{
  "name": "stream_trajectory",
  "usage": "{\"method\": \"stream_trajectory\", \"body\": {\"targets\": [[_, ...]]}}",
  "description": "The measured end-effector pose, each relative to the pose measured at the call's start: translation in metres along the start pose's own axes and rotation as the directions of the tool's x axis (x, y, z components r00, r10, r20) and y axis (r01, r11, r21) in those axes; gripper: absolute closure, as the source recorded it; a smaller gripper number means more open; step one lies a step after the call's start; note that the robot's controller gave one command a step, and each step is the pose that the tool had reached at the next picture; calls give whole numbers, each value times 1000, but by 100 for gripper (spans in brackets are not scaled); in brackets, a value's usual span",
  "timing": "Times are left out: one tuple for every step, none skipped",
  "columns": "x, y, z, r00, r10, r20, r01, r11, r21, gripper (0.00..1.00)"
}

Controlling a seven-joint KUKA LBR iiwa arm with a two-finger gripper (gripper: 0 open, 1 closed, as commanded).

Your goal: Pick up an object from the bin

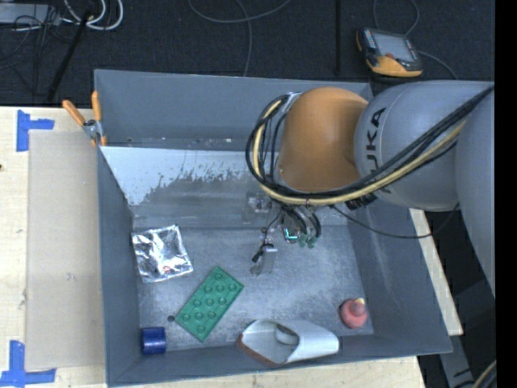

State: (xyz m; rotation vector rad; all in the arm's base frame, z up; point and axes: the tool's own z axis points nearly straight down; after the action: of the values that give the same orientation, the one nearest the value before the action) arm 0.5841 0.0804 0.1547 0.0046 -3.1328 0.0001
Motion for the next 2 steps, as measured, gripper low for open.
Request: {"method": "stream_trajectory", "body": {"targets": [[55, 56, 69, 937, -349, 0, 349, 937, 0, 0], [53, 54, 67, 939, -343, 5, 343, 939, 2, 100]]}}
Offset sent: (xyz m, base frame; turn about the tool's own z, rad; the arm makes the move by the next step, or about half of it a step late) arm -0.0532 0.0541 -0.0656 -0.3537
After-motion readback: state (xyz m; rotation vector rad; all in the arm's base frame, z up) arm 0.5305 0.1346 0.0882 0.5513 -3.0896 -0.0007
